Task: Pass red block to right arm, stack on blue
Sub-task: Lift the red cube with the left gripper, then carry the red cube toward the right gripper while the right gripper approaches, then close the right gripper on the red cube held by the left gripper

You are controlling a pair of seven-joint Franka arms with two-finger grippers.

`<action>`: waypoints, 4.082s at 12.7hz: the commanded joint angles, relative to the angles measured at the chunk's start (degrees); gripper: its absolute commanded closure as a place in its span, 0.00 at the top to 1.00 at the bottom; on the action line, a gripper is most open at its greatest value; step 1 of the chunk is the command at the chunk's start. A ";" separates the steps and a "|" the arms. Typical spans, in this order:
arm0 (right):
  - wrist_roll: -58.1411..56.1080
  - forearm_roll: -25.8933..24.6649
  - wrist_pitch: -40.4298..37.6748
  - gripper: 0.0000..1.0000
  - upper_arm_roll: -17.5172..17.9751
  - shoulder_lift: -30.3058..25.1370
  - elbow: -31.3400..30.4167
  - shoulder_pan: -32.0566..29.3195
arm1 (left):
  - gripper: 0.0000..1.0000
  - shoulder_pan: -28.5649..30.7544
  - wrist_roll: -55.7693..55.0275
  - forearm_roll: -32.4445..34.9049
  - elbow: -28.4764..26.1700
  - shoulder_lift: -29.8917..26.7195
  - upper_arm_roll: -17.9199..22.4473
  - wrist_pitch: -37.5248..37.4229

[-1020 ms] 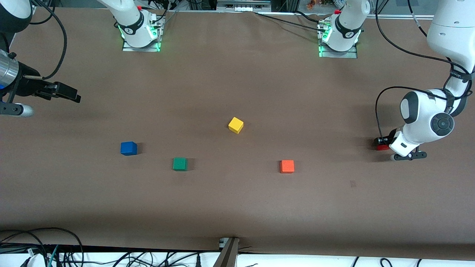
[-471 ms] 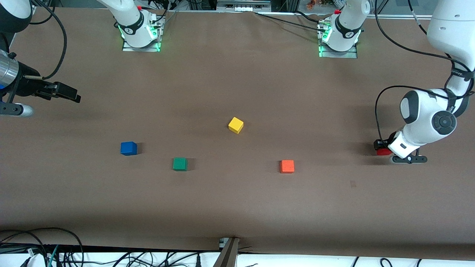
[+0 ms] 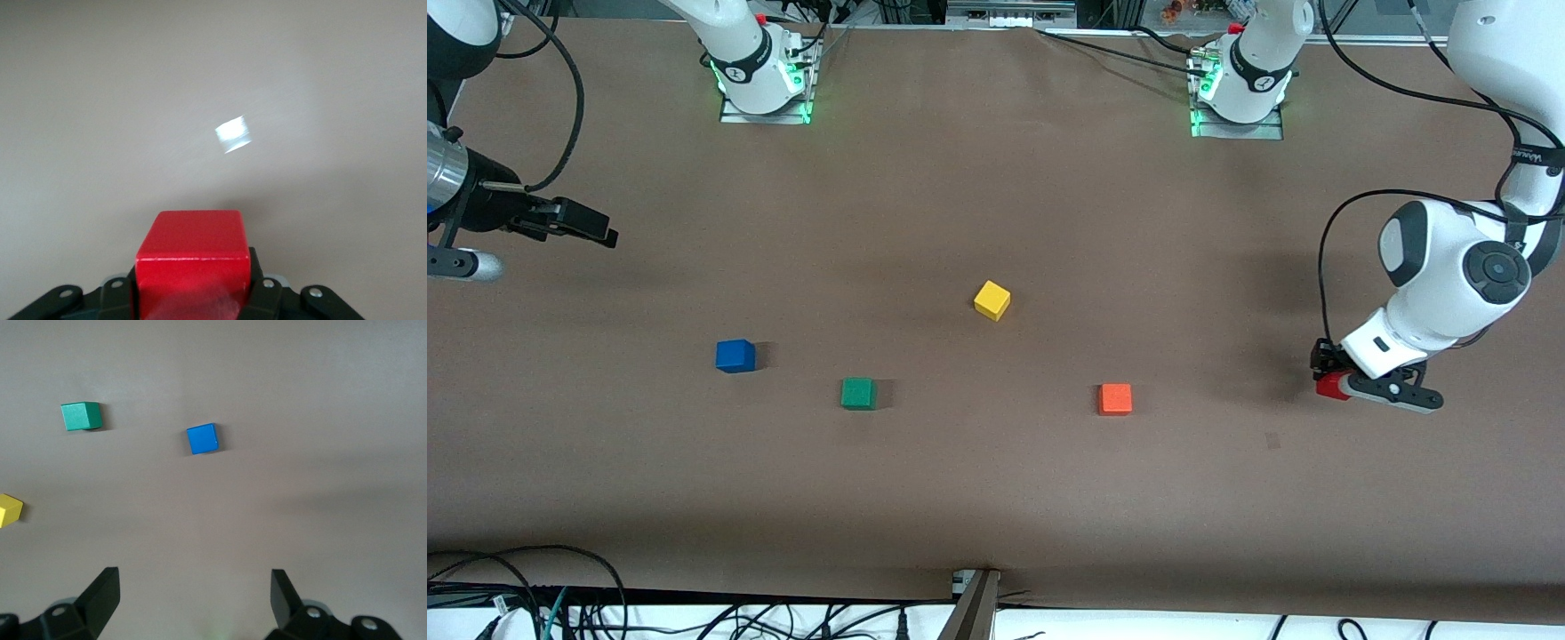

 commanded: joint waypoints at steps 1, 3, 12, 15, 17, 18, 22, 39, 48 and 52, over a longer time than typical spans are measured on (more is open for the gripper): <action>-0.95 -0.05 0.48 1.00 0.38 -0.24 -0.45 -0.81 | 0.00 3.14 9.20 -4.63 0.82 -2.63 -6.41 -1.28; -0.87 -0.40 -0.04 1.00 0.46 3.08 1.12 -0.37 | 0.00 5.42 11.42 -9.11 0.82 -2.82 -12.39 -2.06; -2.01 10.35 -4.26 1.00 0.73 7.75 1.13 -0.45 | 0.00 8.08 15.19 -16.34 5.73 4.63 -36.84 -2.78; -1.75 25.14 -4.09 1.00 0.55 8.29 1.04 -0.98 | 0.00 6.05 24.66 -21.16 13.46 12.10 -41.67 -2.68; -1.92 34.26 -4.26 1.00 0.46 10.56 0.87 -1.24 | 0.00 4.83 27.15 -26.42 14.71 13.08 -42.91 -0.59; -2.01 39.53 -4.26 1.00 0.46 11.79 0.87 -1.77 | 0.00 3.51 27.51 -28.80 14.80 13.17 -43.09 0.56; -1.92 61.16 -4.17 1.00 0.55 17.86 -0.53 -1.60 | 0.00 -4.13 29.44 -30.85 19.98 14.84 -42.30 5.46; -23.89 111.56 7.34 1.00 0.90 20.50 -21.37 13.52 | 0.00 -12.23 30.68 -31.37 24.47 19.33 -37.99 10.59; -27.42 124.22 4.26 1.00 2.40 24.37 -20.40 17.20 | 0.00 -11.62 30.94 -32.34 24.29 19.15 -38.17 10.59; -25.57 126.59 5.23 1.00 2.40 24.37 -20.23 18.00 | 0.00 -11.62 30.94 -33.56 24.12 19.15 -38.17 10.59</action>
